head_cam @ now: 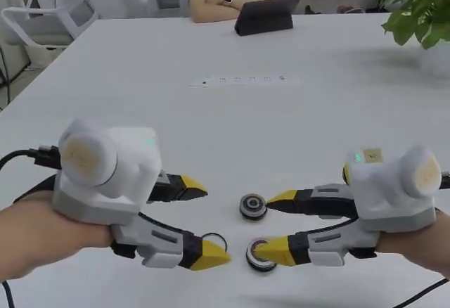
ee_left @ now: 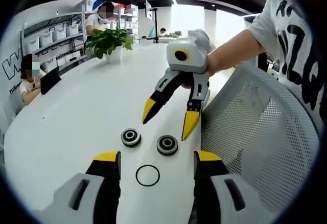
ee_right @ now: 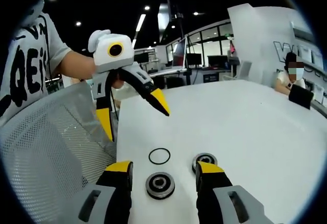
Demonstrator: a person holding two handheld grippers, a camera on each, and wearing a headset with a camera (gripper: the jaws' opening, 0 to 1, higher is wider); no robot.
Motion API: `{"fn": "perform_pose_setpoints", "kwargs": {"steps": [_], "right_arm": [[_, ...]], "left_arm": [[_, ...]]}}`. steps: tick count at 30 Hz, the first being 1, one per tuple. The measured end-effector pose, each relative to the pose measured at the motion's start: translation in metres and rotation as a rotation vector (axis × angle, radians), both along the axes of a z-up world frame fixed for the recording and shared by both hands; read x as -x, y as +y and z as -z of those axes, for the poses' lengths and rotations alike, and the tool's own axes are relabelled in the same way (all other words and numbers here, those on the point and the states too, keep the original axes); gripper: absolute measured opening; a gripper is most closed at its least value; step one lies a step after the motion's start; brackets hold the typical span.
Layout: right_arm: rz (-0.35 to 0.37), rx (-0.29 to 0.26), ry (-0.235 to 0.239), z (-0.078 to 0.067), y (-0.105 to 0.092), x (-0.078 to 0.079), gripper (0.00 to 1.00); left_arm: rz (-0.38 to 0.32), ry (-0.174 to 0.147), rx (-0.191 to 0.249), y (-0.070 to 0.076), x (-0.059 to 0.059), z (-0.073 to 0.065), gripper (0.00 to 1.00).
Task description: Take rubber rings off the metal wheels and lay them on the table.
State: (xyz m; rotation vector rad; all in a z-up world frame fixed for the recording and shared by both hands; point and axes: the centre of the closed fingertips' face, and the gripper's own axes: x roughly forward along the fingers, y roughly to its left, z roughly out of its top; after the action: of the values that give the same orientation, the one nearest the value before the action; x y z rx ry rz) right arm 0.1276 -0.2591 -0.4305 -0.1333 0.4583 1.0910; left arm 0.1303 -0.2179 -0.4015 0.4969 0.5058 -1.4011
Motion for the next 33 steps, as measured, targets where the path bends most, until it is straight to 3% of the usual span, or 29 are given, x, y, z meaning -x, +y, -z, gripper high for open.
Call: {"fn": "perform_pose_setpoints", "kwargs": {"steps": [16, 20, 33], "right_arm": [[0.026, 0.021, 0.013, 0.022, -0.015, 0.009, 0.44], [0.021, 0.023, 0.013, 0.026, -0.015, 0.011, 0.41], [0.003, 0.045, 0.033, 0.04, -0.012, 0.018, 0.27]], "left_arm": [[0.032, 0.029, -0.001, -0.021, 0.003, 0.015, 0.5], [0.03, 0.048, -0.006, -0.024, 0.004, 0.021, 0.48], [0.05, 0.06, -0.038, -0.033, 0.009, 0.037, 0.39]]}}
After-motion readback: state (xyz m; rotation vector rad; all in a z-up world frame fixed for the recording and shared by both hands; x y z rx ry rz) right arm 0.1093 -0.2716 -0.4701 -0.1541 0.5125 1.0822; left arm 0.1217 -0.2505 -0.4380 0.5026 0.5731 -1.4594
